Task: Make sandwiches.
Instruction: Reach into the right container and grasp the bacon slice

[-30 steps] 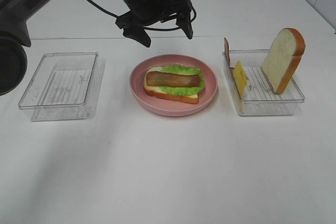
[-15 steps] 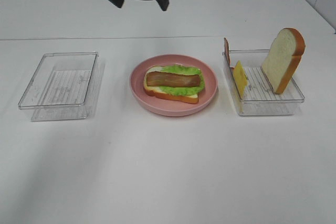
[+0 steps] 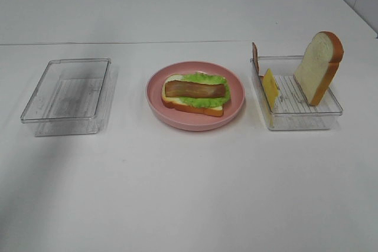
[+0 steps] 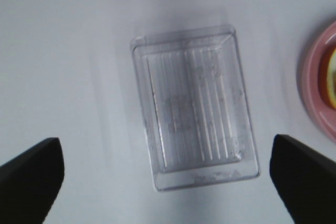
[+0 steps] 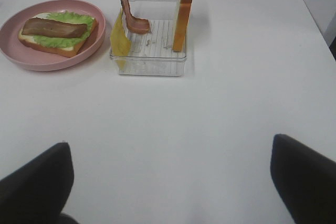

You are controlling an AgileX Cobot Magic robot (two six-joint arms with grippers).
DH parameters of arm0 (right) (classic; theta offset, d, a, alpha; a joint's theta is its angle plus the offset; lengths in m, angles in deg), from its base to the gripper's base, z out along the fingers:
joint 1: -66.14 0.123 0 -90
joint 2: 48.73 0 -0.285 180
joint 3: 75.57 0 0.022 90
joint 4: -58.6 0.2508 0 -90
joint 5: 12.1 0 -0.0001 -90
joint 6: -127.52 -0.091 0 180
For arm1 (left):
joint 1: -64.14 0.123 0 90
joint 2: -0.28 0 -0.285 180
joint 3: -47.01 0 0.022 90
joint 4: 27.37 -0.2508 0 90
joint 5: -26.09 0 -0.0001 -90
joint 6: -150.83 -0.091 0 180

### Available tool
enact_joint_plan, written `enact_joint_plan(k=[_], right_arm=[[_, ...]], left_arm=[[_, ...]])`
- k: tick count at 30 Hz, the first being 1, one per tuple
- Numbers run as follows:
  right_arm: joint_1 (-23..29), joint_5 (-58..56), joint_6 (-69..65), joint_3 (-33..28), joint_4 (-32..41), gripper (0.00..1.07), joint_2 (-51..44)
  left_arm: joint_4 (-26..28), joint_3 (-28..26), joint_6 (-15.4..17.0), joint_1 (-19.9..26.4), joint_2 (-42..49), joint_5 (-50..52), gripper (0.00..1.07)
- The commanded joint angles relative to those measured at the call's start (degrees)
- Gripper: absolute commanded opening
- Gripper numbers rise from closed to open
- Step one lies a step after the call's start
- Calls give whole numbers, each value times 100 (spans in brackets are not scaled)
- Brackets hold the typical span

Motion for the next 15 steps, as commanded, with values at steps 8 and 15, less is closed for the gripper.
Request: enact_joint_plan(k=[8,15], right_arm=[[0,11,-23,-11,0,97,11],[0,11,-23,-11,0,97,11]], left_arm=[[-63,3214,57,-80,2641,1289,102],[-17,4870,97,-258,4354,1713,102]])
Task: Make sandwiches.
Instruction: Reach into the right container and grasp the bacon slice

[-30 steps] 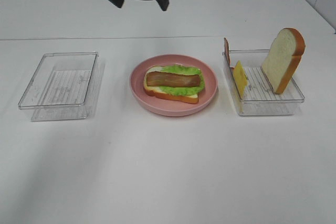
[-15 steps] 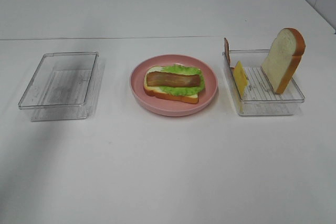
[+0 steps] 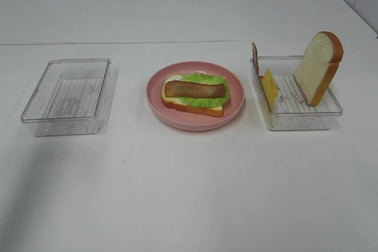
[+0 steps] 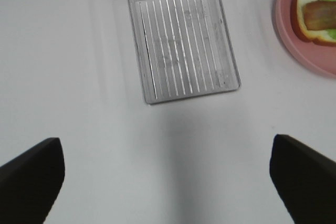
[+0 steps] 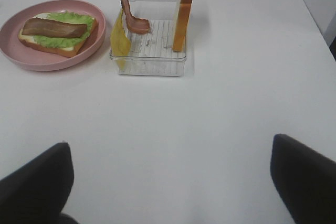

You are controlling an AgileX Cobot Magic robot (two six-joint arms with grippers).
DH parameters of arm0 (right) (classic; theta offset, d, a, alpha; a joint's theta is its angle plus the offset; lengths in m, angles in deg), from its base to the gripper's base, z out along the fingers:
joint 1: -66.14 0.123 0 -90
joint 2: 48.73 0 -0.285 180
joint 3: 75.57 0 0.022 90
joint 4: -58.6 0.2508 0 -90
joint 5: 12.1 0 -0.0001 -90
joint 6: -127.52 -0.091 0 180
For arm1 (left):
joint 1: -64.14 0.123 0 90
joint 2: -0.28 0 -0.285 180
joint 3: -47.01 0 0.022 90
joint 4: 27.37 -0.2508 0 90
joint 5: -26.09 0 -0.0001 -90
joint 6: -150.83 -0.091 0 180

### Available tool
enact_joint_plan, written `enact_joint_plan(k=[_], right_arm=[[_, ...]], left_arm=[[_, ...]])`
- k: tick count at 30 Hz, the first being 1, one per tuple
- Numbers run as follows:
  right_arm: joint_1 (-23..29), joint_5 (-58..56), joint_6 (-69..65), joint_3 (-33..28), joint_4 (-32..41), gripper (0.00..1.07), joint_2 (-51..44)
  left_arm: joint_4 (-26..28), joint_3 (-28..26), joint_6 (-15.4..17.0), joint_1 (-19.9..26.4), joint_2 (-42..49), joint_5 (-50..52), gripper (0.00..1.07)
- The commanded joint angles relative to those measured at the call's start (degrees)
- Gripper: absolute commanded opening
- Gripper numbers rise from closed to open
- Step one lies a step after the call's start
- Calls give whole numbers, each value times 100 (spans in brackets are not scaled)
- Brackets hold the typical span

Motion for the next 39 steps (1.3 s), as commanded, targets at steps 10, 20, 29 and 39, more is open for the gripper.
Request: enact_joint_plan(k=[10,20,29,39], right_arm=[[0,11,-23,-11,0,97,11],[0,11,-23,-11,0,97,11],[0,11,-23,-11,0,97,11],[0,11,-23,-11,-6,97,6]], left_arm=[[34,2550,46,-69,3443,-6,102],[309,3317,52,-69,5214,-6,102],[625,3615,-298,-69,6526,-40,102],[768,3782,-498,-69,7403,-516,100]])
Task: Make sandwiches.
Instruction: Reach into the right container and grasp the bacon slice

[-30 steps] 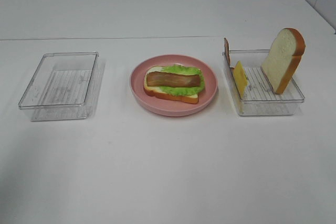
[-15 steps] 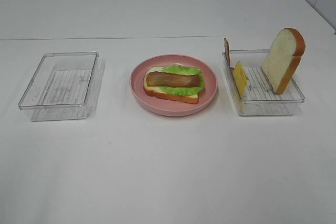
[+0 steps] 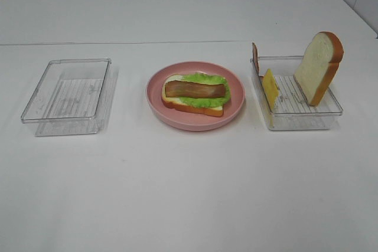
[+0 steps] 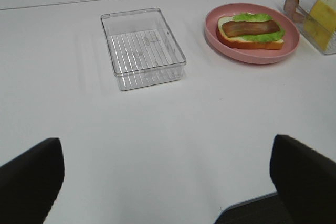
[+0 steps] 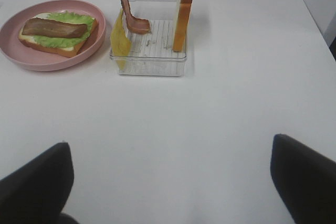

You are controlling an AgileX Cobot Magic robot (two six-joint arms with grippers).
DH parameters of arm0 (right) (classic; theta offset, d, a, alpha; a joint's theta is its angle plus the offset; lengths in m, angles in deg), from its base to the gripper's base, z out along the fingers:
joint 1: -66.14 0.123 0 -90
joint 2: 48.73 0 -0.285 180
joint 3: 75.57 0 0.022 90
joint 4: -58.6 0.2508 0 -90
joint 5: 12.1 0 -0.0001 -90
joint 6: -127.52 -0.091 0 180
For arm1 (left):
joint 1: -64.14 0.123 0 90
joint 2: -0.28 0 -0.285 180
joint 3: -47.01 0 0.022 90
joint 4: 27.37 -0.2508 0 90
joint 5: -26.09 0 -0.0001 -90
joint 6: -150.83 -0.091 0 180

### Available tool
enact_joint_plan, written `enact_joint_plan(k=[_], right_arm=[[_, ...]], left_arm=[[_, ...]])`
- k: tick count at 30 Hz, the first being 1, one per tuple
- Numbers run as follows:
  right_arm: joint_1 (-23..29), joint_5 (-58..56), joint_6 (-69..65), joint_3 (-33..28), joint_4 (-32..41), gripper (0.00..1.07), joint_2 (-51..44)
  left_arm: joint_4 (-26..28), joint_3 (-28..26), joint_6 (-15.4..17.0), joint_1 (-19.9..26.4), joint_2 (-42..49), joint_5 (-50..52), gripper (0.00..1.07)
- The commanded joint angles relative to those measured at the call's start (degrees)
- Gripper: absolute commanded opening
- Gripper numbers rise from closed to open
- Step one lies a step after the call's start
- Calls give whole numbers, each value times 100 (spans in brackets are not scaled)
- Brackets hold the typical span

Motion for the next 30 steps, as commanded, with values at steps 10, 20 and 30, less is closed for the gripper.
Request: enact_joint_plan(k=[10,20,30], right_arm=[[0,11,-23,-11,-6,97,46],[0,11,-29,-11,-6,97,57],[0,11,-29,-11,-6,97,57]], left_arm=[[-17,29,149,-34,126,-6,100],[6,29,126,1278,143,-6,100],[6,29,126,1656,143,-6,100]])
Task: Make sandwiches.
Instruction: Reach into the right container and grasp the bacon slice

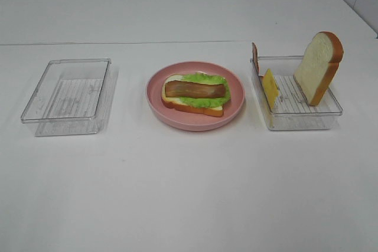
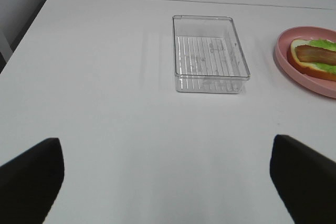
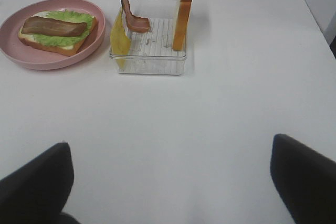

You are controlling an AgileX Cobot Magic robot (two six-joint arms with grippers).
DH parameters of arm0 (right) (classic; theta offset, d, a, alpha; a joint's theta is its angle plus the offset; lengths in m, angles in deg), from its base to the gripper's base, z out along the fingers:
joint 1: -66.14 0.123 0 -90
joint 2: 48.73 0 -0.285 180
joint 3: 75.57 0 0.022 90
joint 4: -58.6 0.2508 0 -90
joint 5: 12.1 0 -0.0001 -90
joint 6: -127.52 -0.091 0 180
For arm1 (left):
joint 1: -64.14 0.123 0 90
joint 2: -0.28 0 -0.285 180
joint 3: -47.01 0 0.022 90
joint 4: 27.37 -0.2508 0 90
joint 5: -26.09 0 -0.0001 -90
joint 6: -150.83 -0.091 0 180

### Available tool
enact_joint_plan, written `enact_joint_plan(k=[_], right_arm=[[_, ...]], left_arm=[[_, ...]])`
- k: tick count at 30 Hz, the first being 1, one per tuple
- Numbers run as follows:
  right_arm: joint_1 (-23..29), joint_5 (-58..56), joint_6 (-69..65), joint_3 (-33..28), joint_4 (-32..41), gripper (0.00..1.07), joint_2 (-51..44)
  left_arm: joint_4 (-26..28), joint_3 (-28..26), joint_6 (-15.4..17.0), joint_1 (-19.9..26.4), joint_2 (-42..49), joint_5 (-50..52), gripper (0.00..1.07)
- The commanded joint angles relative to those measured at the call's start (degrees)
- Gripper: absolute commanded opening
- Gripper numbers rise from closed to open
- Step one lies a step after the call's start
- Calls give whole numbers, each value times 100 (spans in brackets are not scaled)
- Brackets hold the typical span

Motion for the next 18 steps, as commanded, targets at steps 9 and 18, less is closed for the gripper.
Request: enact_joint_plan(k=[9,18], right_arm=[[0,11,-29,-11,-6,97,23],[0,11,-23,172,86,96,831]], left_arm=[[6,11,17,23,126,-6,100],[23,11,17,23,126,-6,100]])
